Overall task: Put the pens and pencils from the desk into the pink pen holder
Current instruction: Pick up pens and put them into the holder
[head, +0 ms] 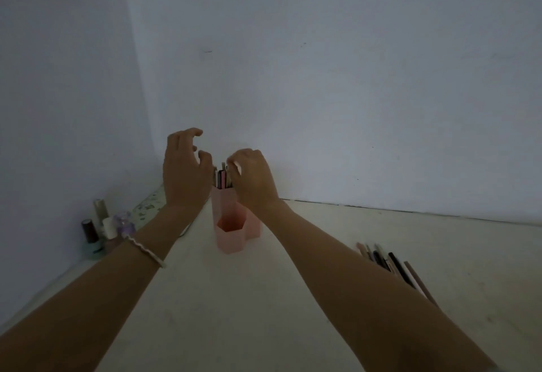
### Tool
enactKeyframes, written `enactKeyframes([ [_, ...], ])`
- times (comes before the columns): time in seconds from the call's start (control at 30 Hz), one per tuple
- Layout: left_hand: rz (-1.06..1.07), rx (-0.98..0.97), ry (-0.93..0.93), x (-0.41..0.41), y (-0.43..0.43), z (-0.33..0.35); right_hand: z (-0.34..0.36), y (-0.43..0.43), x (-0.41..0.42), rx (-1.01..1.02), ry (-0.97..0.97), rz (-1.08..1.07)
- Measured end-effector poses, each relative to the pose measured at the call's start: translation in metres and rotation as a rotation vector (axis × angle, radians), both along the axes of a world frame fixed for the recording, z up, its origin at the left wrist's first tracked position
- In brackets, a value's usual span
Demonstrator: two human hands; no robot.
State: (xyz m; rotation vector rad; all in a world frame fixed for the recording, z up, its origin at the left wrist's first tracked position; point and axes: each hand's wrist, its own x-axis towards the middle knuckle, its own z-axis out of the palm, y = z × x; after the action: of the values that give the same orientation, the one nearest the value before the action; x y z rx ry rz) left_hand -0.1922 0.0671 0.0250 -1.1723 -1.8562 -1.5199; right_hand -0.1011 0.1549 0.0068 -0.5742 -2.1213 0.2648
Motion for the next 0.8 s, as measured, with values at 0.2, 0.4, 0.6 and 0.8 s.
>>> enactKeyframes([
  [0.2, -0.031, -0.032, 0.017, 0.037, 0.01, -0.004, 0.003, 0.006, 0.044, -0.051, 0.092, -0.114],
  [0.4, -0.33, -0.585, -0.114, 0.137, 0.038, -0.035, 0.017, 0.025, 0.132, -0.107, 0.114, -0.234],
  [0.6, -0.451, -1.0, -0.212, 0.227, 0.057, -0.081, 0.016, 0.037, 0.209, -0.198, 0.1, -0.34],
  [0.8, -0.391, -1.136, -0.213, 0.255, 0.058, -0.099, 0.008, 0.044, 0.243, -0.221, 0.114, -0.376],
])
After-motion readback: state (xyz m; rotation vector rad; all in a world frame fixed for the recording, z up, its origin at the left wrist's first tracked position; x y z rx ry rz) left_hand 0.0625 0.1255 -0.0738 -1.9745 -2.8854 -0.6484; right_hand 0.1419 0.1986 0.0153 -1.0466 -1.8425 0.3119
